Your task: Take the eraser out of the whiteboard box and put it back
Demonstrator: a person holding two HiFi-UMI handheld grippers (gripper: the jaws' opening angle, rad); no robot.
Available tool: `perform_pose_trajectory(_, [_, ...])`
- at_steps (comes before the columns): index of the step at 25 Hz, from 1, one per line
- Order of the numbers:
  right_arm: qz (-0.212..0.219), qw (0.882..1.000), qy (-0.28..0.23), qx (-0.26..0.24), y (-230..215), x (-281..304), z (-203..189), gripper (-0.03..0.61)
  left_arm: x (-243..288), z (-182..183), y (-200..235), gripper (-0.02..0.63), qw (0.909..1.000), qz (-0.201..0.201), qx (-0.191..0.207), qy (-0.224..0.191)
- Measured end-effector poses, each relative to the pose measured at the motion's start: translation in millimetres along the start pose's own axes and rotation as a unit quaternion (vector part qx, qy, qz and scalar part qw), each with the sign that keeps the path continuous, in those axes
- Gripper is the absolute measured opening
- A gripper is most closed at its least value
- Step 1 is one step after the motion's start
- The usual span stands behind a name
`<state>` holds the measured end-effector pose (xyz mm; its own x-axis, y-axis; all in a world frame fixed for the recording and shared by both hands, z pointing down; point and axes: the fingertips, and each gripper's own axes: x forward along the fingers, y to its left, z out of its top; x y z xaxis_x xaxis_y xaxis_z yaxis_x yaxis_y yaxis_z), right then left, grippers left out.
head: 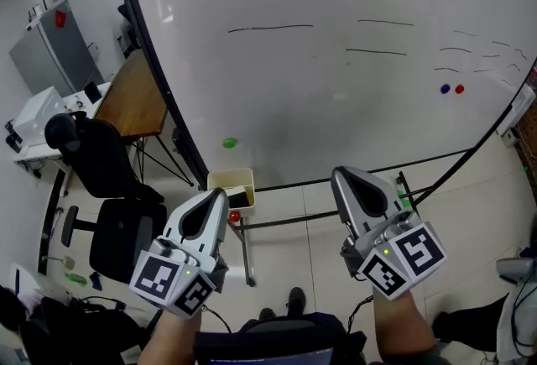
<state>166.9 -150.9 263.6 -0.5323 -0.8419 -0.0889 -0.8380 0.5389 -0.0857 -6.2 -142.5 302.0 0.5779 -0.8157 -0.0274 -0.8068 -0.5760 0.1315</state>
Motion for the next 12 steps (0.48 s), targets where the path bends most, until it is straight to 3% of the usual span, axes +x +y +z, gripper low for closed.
perform_pose_trajectory(5, [-0.027,0.999,0.024,-0.005,11.6,-22.0,-17.6,0.025,-8.9,-16.4,-4.2,0.034,0.9998,-0.017,0.013,0.004])
perform_pose_trajectory(9, [-0.056,0.998,0.029,-0.006,3.6,-52.1,-10.2,0.025,-2.7,-22.1,-36.9,0.034,0.9986,-0.052,-0.009,0.002])
perform_pose_trajectory(12, [-0.066,0.998,0.018,-0.012,-4.5,-74.7,0.9,0.025,-1.2,-18.7,-60.7,0.034,0.9981,-0.061,0.004,0.003])
